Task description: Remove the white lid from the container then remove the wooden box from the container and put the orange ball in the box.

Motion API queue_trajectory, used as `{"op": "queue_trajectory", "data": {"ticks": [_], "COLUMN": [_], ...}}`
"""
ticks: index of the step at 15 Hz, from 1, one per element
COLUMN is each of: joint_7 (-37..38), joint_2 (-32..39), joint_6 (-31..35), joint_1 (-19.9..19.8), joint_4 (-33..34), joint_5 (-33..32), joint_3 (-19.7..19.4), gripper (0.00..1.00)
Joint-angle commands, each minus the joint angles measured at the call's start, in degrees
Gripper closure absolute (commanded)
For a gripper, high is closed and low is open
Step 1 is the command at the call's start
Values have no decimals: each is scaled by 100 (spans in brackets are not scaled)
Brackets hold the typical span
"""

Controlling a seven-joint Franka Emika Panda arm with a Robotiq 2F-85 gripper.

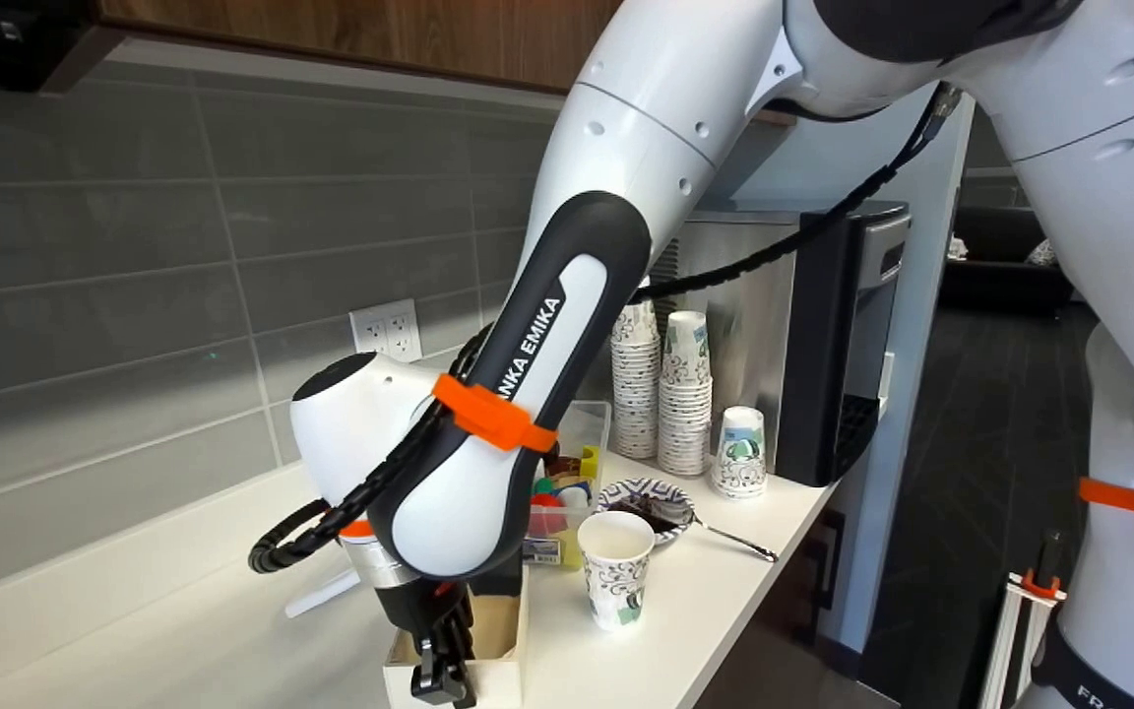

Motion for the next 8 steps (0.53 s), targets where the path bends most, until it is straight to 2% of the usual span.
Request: {"op": "queue_trajectory", "data": {"ticks": [1,6,8], "joint_7": [-39,816,1174], "joint_2": [-226,-1348,-1921], "joint_6": [-225,-175,-207], "joint_1": [-29,-92,-161], "joint_4": [94,-508,-779], "joint_5": [422,821,947], "joint_3": [58,-66,-140], "gripper": [38,2,0]}}
